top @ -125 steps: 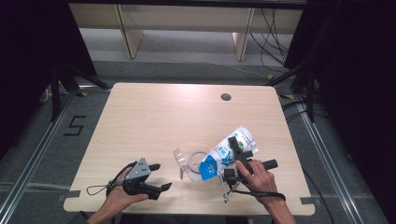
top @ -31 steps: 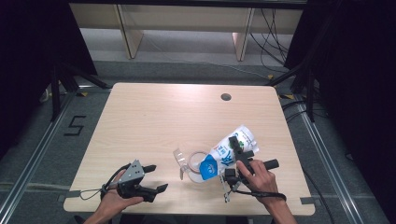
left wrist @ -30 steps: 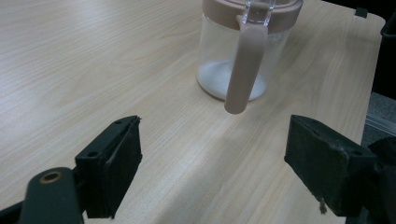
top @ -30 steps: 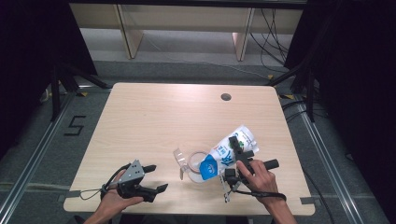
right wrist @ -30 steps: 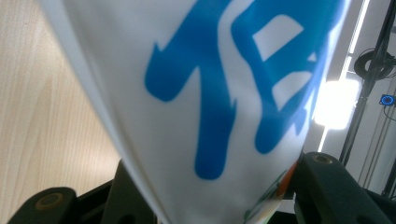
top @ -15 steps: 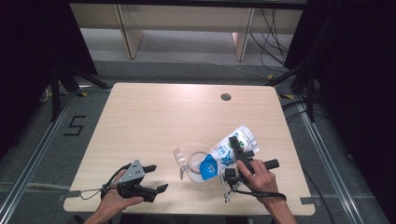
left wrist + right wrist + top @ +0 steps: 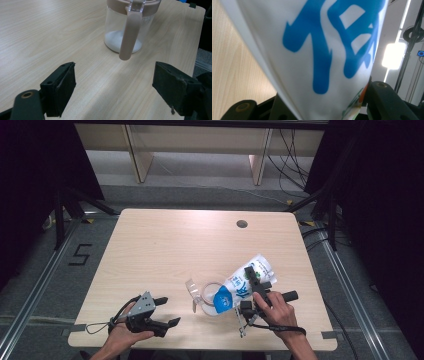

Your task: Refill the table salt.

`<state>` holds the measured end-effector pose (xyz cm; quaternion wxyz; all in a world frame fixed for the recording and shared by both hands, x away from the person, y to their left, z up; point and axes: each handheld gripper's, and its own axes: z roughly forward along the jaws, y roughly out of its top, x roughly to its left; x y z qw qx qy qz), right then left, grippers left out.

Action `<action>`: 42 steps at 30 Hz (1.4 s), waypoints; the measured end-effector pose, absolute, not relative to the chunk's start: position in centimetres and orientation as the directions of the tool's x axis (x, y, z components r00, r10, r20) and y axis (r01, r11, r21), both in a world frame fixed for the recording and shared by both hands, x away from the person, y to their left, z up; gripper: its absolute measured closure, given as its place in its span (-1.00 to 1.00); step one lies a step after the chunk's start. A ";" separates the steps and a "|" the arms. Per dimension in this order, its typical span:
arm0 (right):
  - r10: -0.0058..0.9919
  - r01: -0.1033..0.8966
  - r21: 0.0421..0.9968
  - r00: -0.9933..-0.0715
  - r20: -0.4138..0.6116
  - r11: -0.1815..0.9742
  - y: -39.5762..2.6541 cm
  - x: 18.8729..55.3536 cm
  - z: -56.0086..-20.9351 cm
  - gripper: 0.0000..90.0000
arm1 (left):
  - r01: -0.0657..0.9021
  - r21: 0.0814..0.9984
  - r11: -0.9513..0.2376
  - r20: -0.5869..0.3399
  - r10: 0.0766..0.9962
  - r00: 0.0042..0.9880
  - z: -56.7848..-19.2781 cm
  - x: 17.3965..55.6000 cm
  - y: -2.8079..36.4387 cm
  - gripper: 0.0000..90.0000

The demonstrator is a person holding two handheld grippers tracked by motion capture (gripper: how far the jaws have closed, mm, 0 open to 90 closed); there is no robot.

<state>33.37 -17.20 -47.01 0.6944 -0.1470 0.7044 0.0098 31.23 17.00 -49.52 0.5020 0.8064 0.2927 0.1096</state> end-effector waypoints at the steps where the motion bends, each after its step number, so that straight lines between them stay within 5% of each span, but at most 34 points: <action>1: -0.192 -0.220 -0.188 0.006 -0.981 0.957 -17.2 33.4 -47.0 0.33 | 0.362 0.874 -0.325 -0.117 0.582 0.805 -49.5 31.2 17.0 -0.60; 42: -0.165 -0.215 -0.152 -0.039 -0.986 0.965 -17.2 33.3 -47.0 0.41 | 0.338 0.876 -0.344 -0.088 0.576 0.813 -49.5 31.3 17.0 -0.60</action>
